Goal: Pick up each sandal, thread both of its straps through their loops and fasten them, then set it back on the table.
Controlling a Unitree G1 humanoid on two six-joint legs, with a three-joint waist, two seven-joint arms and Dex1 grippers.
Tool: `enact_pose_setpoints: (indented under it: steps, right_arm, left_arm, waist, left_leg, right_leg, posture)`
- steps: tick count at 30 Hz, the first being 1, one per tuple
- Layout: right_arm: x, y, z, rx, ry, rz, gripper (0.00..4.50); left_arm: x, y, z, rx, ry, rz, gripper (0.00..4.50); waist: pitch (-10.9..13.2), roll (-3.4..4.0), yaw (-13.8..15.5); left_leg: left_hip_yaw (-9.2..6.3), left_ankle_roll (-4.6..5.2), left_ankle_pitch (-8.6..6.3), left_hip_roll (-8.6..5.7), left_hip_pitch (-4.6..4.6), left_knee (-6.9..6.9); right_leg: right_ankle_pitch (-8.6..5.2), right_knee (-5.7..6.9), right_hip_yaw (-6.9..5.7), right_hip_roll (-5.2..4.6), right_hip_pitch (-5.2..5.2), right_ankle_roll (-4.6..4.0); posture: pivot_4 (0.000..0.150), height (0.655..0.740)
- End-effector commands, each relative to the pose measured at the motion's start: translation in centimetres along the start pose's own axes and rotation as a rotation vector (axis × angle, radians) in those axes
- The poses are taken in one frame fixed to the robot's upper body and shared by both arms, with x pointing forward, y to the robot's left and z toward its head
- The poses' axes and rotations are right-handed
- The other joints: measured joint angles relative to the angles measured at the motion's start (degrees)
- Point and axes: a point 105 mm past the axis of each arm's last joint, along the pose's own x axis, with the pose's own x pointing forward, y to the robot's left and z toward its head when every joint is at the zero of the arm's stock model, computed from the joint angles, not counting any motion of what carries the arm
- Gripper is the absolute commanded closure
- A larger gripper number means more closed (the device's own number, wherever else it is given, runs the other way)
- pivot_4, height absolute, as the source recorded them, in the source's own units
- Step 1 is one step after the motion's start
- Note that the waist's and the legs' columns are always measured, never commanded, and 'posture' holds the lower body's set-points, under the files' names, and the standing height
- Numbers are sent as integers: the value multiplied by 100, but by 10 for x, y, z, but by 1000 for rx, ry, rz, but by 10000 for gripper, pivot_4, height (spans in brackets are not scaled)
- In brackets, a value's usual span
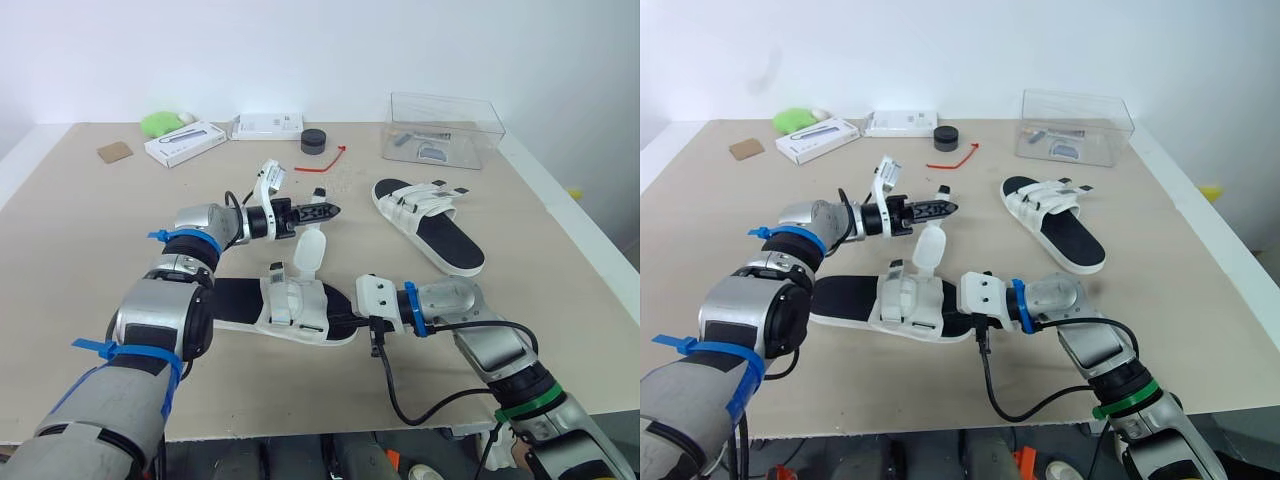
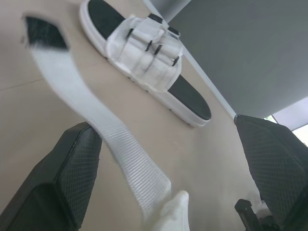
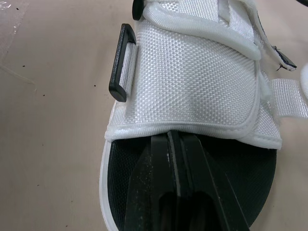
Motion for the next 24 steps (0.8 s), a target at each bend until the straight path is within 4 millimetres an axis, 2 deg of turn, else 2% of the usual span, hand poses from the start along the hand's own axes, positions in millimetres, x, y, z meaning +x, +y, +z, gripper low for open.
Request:
enact_pose_setpoints:
  steps: [1, 3, 7, 9, 12, 13, 15, 17, 20, 24]
  right_arm:
    - [-1, 0, -11, 18, 52, -5, 45000]
    - [0, 1, -11, 12, 56, 3, 45000]
    - [0, 1, -11, 8, 57, 8, 45000]
    - [0, 0, -11, 8, 57, 9, 45000]
    - [0, 0, -11, 7, 58, 11, 45000]
    - [-1, 1, -11, 8, 60, 10, 45000]
    - [-2, 2, -12, 10, 63, 10, 45000]
    - [-2, 3, -13, 12, 66, 12, 45000]
    - [-3, 4, -14, 13, 67, 14, 45000]
    - [-3, 5, -14, 15, 70, 18, 45000]
  left_arm:
    - [1, -10, 15, 48, -44, -37, 4480]
    - [0, -6, 19, 75, -68, -6, 7651]
    - [-1, -3, 27, 118, -121, 25, 21245]
    - [-1, -4, 29, 164, -121, 23, 25223]
    - [0, -8, 27, 326, -78, 0, 37502]
    - [-1, -13, 25, 430, -50, -24, 43827]
    - [-3, -21, 14, 696, 30, -69, 44541]
    - [-5, -28, 7, 802, 45, -103, 44541]
    - [-11, -42, -5, 1005, 61, -169, 44541]
    - [-26, -68, -23, 1360, 52, -265, 44541]
  waist:
    - [0, 0, -2]
    - [0, 0, -2]
    - [0, 0, -2]
    - [0, 0, -2]
    - [0, 0, -3]
    - [0, 0, -4]
    - [0, 1, -6]
    - [-1, 1, -2]
    - [-1, 1, -2]
    - [-1, 2, 7]
  left_leg:
    - [0, 0, 0, 0, 0, 0]
    - [-1, 0, 0, 0, 0, 0]
    - [0, 0, 0, 2, 0, 0]
    - [0, 0, 0, 2, 0, 0]
    - [1, 0, 0, 1, 0, 0]
    - [1, 0, 0, 1, 0, 0]
    - [2, -1, 0, 3, 2, -1]
    - [4, -4, -1, 13, 4, -5]
    - [8, -4, -2, 12, 3, -3]
    - [10, -3, -2, 12, 4, -3]
  right_leg:
    - [0, 0, 0, 0, 0, 0]
    - [0, 0, 0, 1, 0, 0]
    - [1, 0, 1, -1, 0, 1]
    - [1, 0, 0, -1, 0, 1]
    - [1, 0, 1, 1, 0, 1]
    - [2, 0, 0, 1, 0, 0]
    - [2, 1, 4, 2, 0, -1]
    - [19, 1, 10, 0, 0, -33]
    - [21, 0, 13, -4, -1, -33]
    - [21, -1, 13, -8, 0, -31]
  posture:
    - [1500, 7400]
    - [1500, 7400]
    - [1500, 7400]
    - [1500, 7400]
    - [1500, 7400]
    - [1500, 7400]
    - [1500, 7400]
    - [1500, 7400]
    - [1500, 7400]
    - [1500, 7400]
